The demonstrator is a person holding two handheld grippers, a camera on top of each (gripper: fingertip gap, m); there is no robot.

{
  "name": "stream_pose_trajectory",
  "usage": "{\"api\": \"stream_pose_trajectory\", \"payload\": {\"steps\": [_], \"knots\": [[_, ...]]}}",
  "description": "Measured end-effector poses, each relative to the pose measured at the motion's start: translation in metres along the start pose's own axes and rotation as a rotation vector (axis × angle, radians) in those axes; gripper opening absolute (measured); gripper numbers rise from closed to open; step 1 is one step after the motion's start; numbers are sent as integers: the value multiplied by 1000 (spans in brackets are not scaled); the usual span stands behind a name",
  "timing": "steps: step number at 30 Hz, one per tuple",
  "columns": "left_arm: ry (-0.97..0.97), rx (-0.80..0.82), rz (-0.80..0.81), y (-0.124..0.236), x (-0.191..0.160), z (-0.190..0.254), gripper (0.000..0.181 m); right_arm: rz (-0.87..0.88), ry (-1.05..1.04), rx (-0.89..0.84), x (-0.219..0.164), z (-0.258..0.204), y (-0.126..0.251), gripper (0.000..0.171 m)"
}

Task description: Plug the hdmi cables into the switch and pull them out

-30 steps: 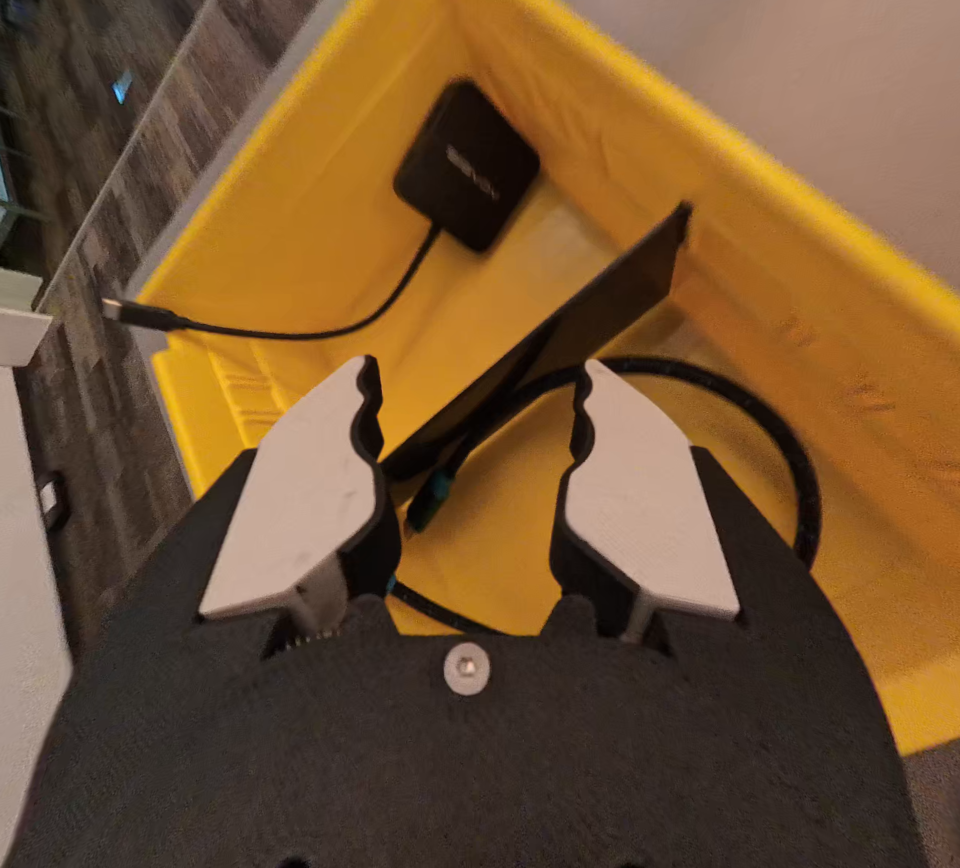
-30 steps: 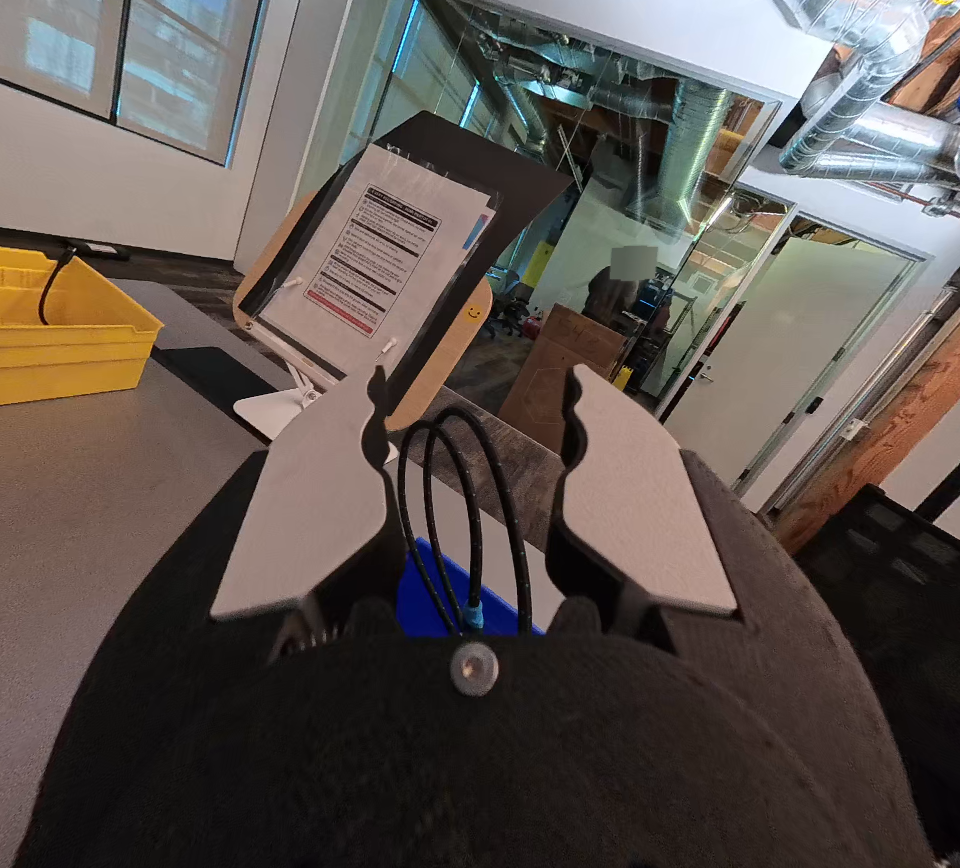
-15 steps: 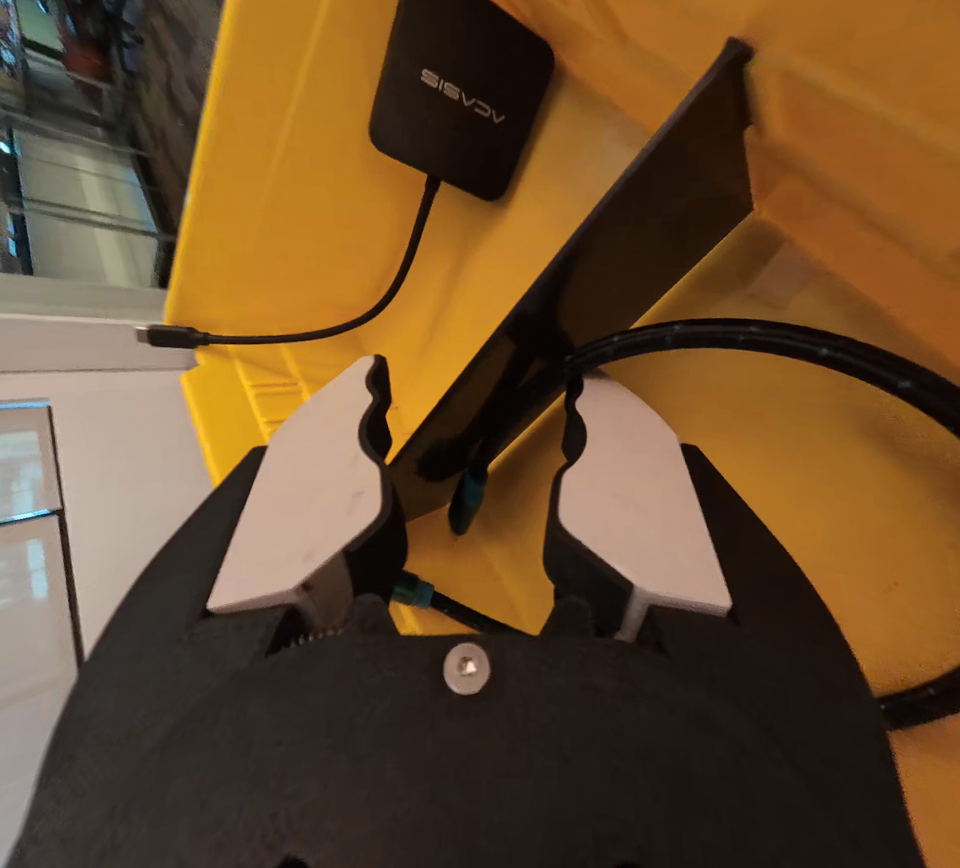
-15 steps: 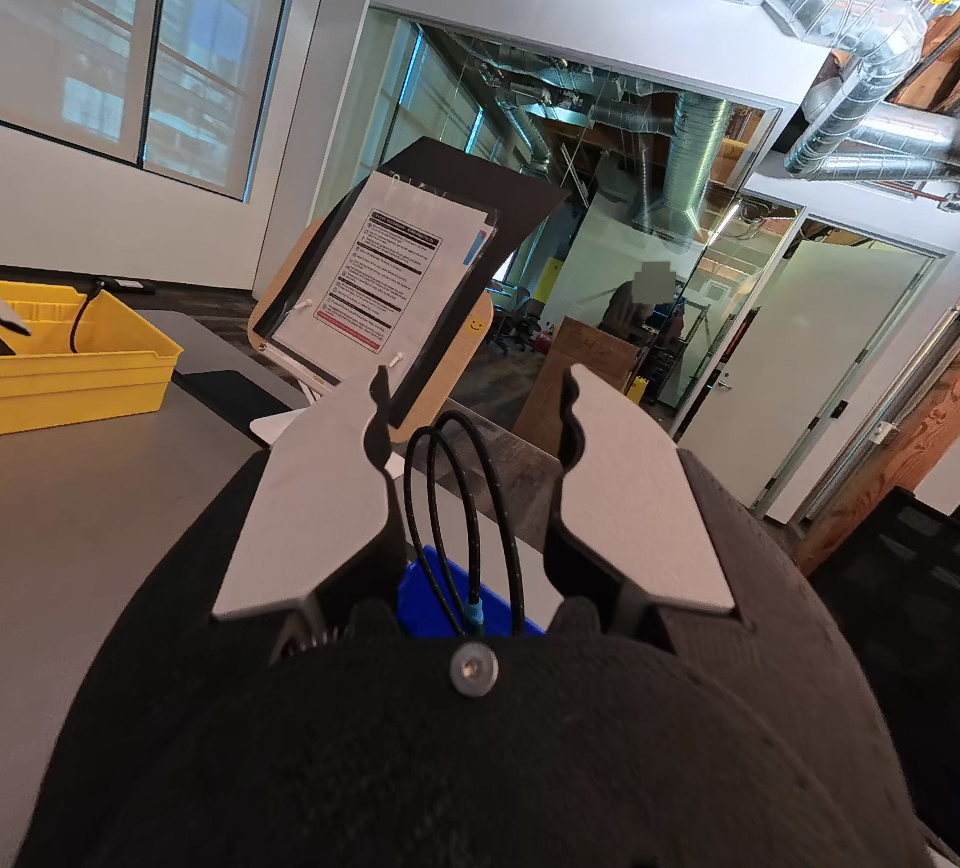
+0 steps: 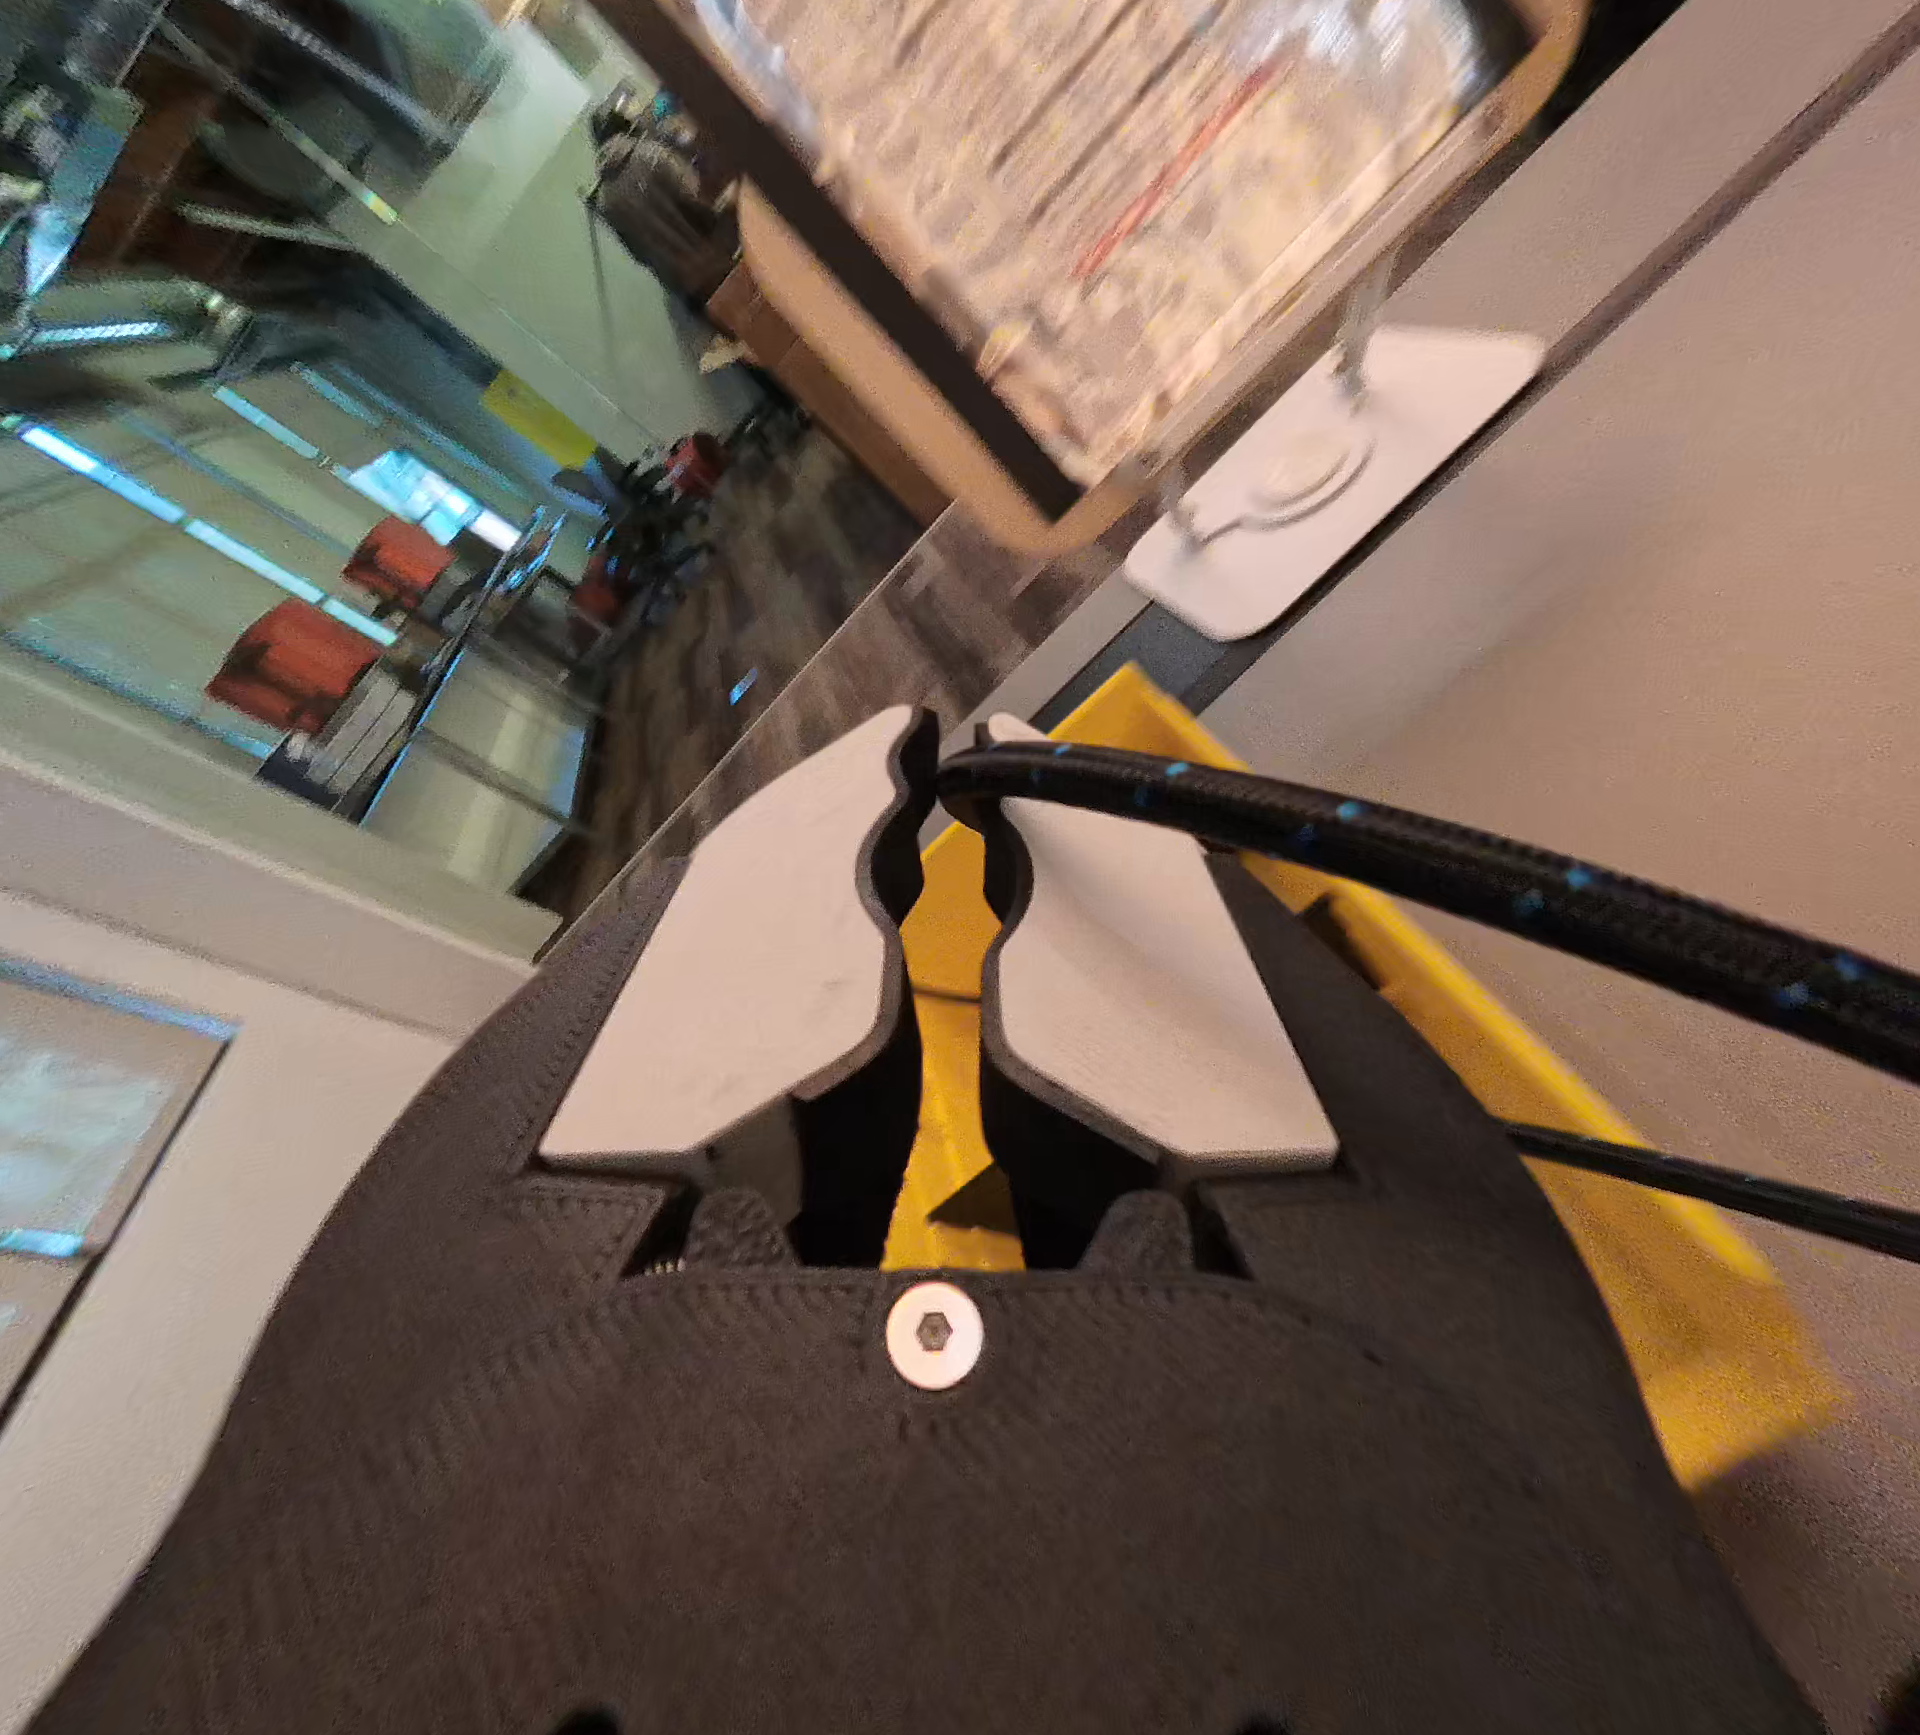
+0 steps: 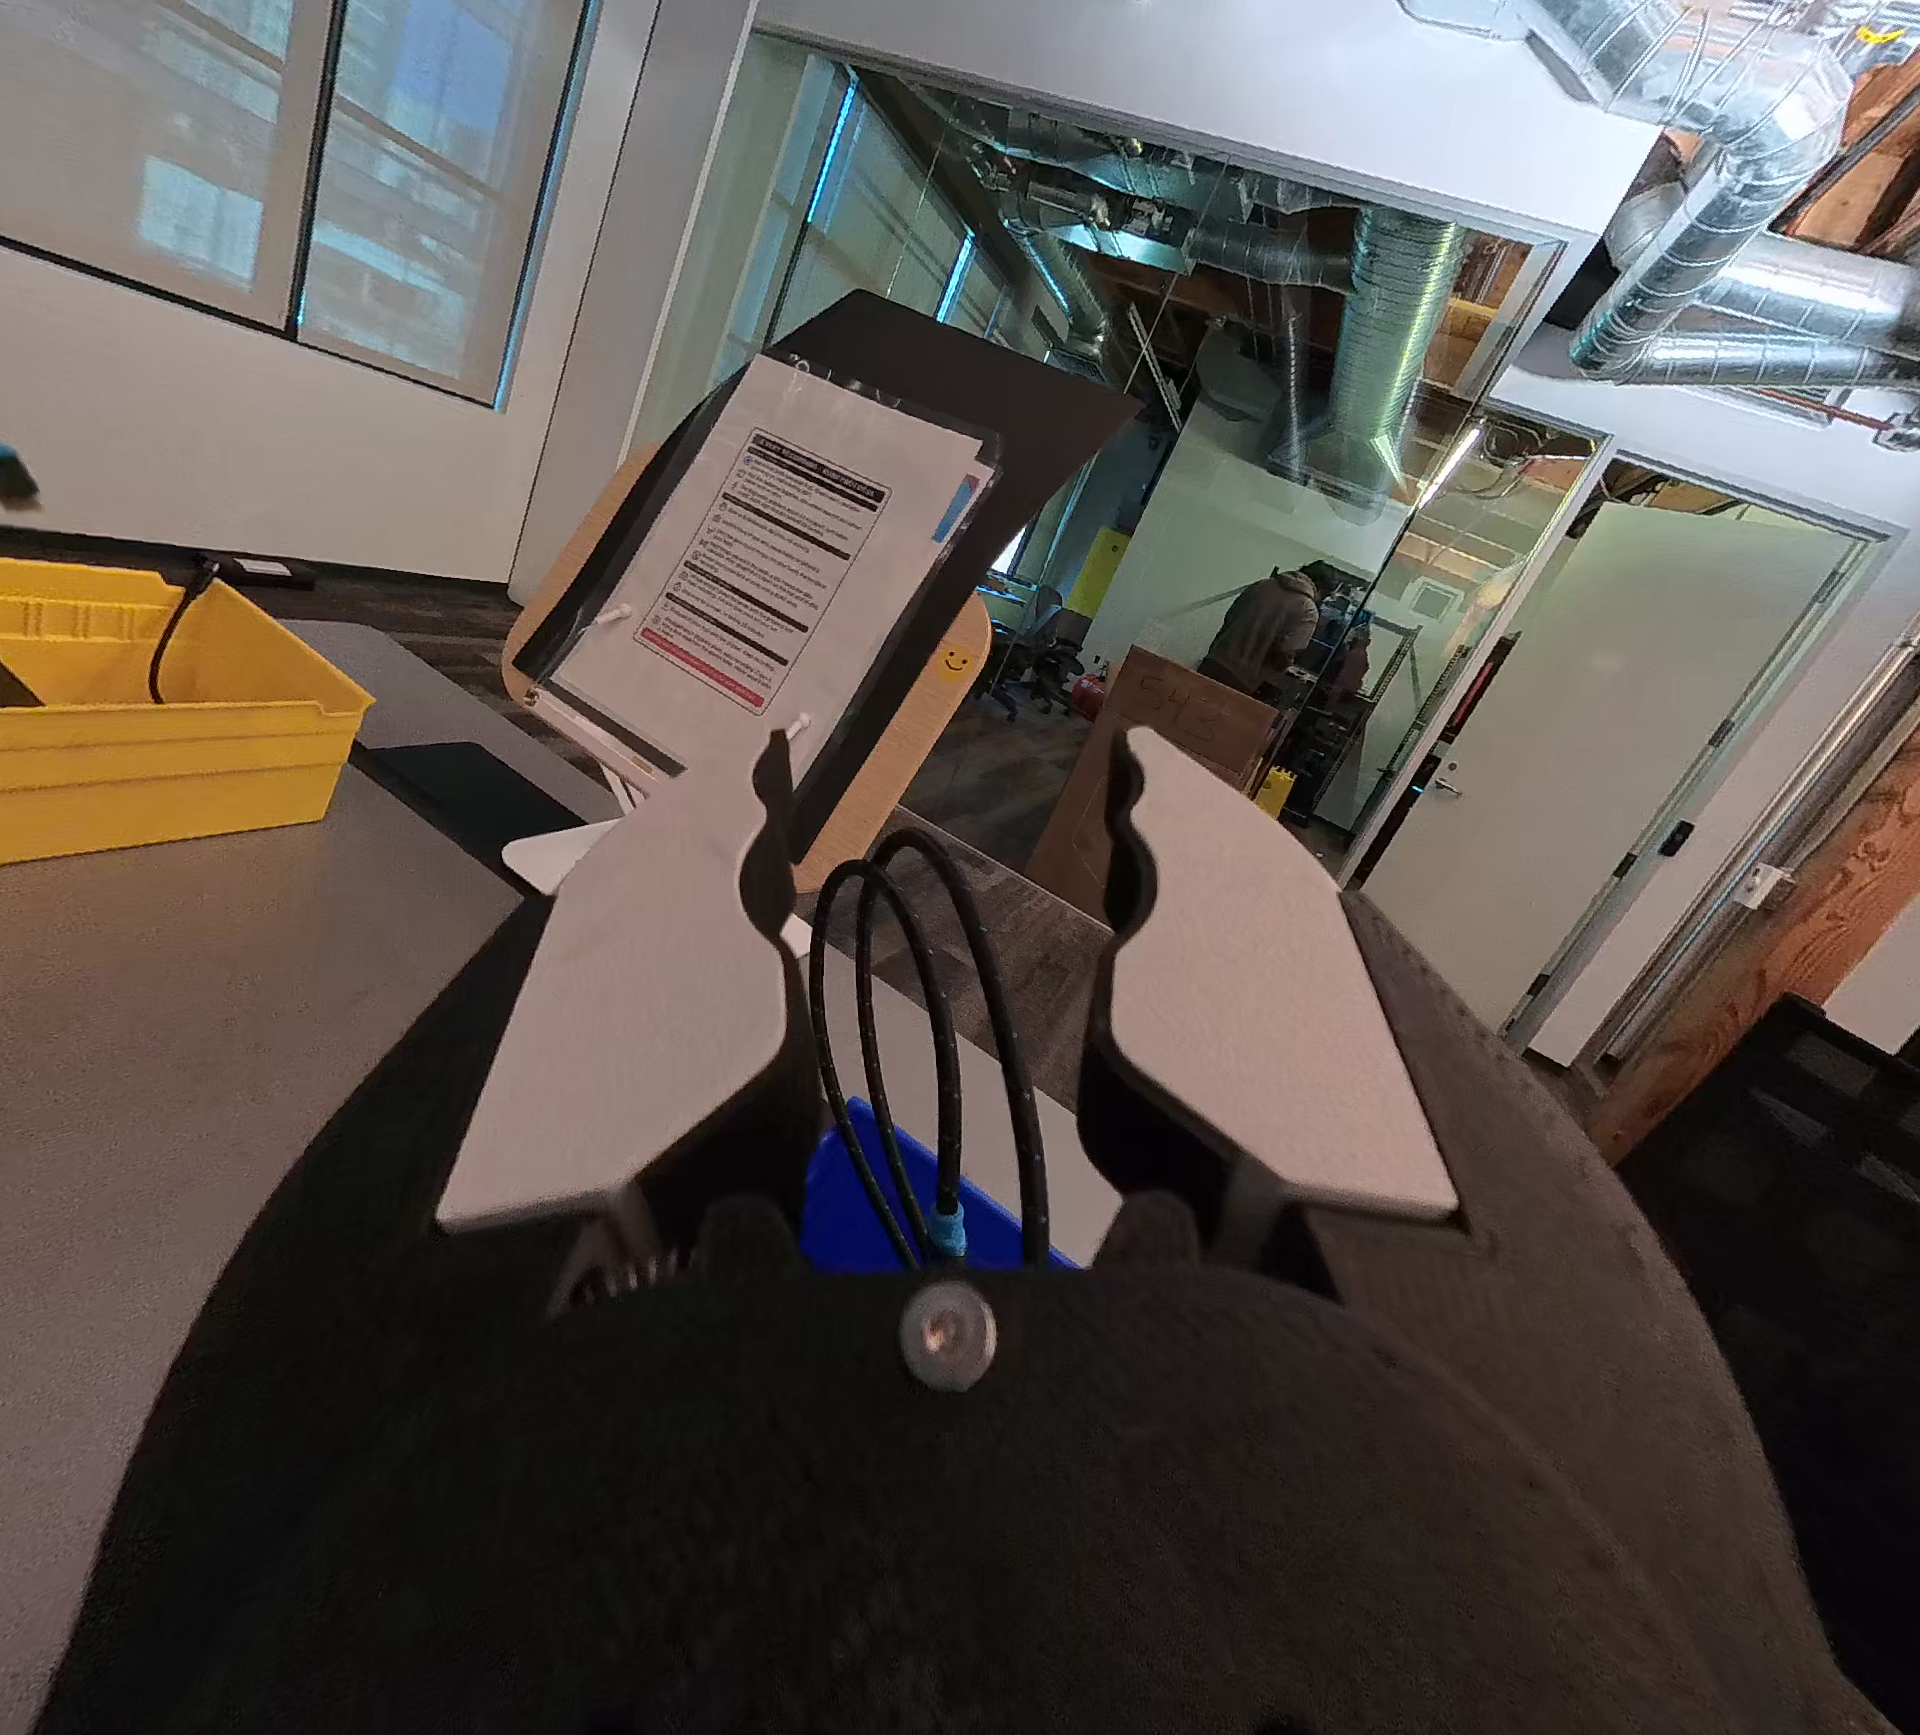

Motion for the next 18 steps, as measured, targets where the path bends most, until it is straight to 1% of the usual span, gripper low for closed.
{"api": "stream_pose_trajectory", "payload": {"steps": [2,4,7,9,11,13,15,16,18], "knots": [[22,-79,54,2,35,20,6,-14,10,5,-2,-2,-1,58],[19,-215,56,-7,60,58,6,-25,16,15,-3,-4,-3,58],[-29,-351,-11,-43,76,129,6,-35,22,30,-5,-8,-5,58],[-38,-434,-54,-71,73,185,6,-39,22,35,-6,-10,-7,58],[-59,-493,-101,-95,60,234,6,-49,17,46,-9,-12,-9,59],[-62,-521,-152,-109,44,268,6,-59,21,54,-11,-14,-12,59],[-9,-514,-169,-119,35,286,8,-71,24,67,-14,-17,-15,59],[28,-516,-159,-122,34,291,17,-77,26,76,-16,-19,-16,58],[146,-565,-164,-123,32,295,50,-92,34,91,-20,-23,-20,59]]}}
Point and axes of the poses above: each gripper's, where its closed fingertips meet, y back along the fingers, x out of its top, z = x × y across the jaws, the point moved 4 cm from there along y, back along the fingers, and after that the axes turned 13 degrees about z, right-handed, at the moved point
